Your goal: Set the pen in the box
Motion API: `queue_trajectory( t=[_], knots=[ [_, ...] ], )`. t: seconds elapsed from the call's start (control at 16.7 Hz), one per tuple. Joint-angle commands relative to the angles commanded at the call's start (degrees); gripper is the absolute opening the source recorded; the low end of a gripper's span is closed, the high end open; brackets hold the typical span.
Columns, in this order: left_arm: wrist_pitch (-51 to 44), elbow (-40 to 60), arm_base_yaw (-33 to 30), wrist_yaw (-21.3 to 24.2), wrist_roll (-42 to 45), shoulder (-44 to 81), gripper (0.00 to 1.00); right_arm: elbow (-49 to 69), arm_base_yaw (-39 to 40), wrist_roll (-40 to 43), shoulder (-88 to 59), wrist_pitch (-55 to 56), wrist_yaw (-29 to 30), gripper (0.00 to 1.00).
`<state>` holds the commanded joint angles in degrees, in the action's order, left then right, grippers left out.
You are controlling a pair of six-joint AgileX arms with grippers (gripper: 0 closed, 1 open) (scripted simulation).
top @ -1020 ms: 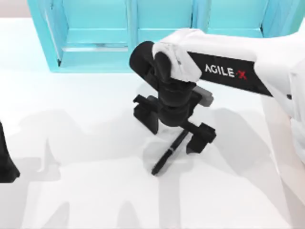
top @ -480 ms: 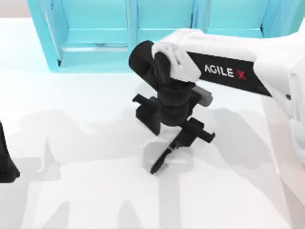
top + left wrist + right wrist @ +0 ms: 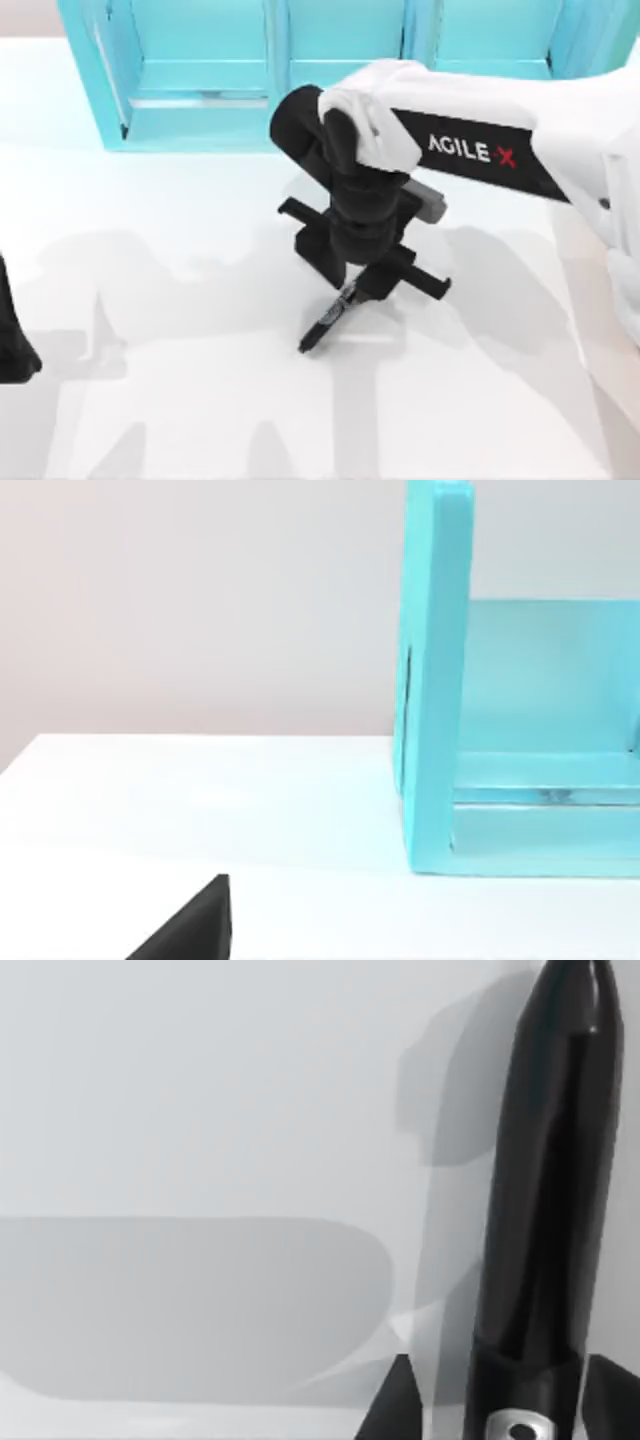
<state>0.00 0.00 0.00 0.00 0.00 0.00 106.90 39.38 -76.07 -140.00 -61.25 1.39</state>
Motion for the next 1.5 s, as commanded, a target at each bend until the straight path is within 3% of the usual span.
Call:
queue_trajectory(
  t=[0.3,0.9,1.26,1.5],
  knots=[
    [0.0,0.0,0.0,0.0,0.0,0.0,1.00,3.4,-0.1,-0.6,2.7,-1.9,-0.7,0.00],
    [0.0,0.0,0.0,0.0,0.0,0.0,1.00,20.2,-0.1,-0.3,4.9,-20.7,-0.5,0.00],
    [0.0,0.0,0.0,0.0,0.0,0.0,1.00,19.9,-0.7,-0.2,5.1,-20.7,-0.5,0.00],
    [0.0,0.0,0.0,0.0,0.0,0.0,1.00,15.5,-9.1,1.3,8.7,-19.7,-0.4,0.00]
  ],
)
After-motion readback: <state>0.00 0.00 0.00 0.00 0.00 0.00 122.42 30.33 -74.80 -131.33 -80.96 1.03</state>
